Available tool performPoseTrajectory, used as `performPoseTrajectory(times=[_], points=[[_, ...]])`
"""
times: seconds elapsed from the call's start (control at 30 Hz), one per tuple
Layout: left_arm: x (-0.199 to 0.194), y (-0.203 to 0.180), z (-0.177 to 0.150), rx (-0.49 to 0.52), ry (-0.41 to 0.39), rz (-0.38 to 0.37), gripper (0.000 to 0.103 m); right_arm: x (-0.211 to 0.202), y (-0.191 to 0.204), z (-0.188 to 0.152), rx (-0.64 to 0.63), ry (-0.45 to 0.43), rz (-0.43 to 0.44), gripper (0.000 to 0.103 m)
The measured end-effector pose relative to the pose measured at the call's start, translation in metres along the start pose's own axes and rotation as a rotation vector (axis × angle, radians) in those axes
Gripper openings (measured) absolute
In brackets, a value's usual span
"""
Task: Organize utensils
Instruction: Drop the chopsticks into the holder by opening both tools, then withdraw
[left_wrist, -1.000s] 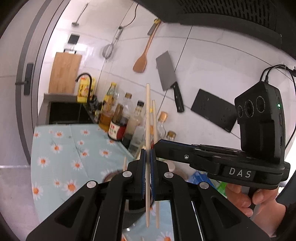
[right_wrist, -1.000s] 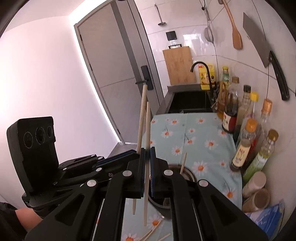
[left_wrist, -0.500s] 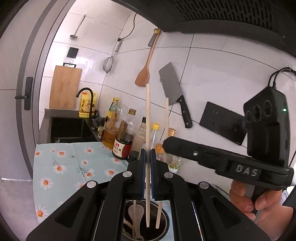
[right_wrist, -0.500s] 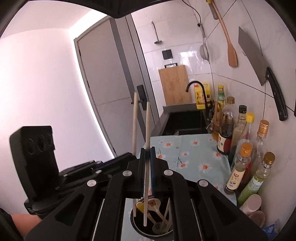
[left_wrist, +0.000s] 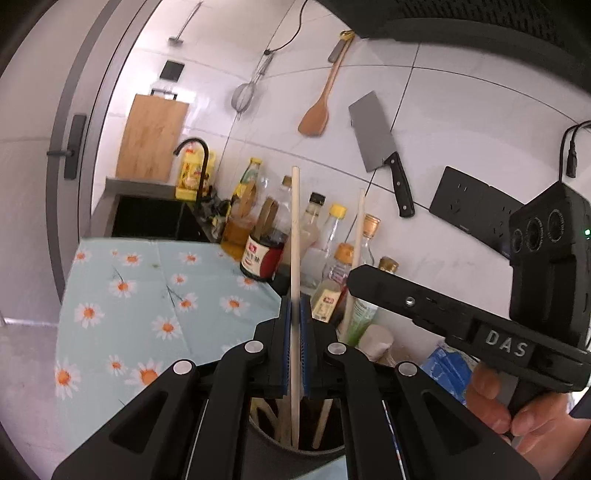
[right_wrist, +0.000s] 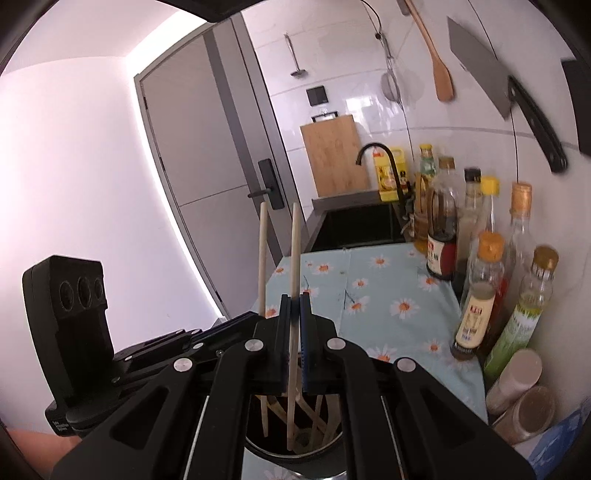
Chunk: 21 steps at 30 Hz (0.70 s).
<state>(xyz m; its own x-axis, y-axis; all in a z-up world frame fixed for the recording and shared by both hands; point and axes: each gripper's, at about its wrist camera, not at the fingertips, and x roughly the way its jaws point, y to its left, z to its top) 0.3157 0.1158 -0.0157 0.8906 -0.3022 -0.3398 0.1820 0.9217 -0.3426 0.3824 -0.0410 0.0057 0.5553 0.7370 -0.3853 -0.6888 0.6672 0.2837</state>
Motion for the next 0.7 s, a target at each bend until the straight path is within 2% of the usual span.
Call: performPoseTrajectory(times=[0.17,0.23,0.27,0.37,0.7], points=[[0.001,0.002,-0.013,-0.007,0.038,0.024,0.005,0.006,-0.004,-0.012,0.021,0.035,0.002,0.007],[0.001,0.004,-0.014,-0.027,0.063,0.018,0.005,0.007,-0.005,-0.014,0.031,0.052,0.028,0.016],[-0.001,0.004,-0.014,-0.023,0.055,0.024,0.005,0.005,-0.005,-0.014,0.026,0.046,0.014,0.016],[-0.008,0.004,-0.012,-0.028,0.051,0.031,0.023,0.0,-0.006,-0.013,0.054,0.04,0.022,0.016],[-0.032,-0.004,-0.006,-0.014,0.03,0.051,0.023,-0.026,0.001,-0.011,0.055,0.017,0.024,0.016]])
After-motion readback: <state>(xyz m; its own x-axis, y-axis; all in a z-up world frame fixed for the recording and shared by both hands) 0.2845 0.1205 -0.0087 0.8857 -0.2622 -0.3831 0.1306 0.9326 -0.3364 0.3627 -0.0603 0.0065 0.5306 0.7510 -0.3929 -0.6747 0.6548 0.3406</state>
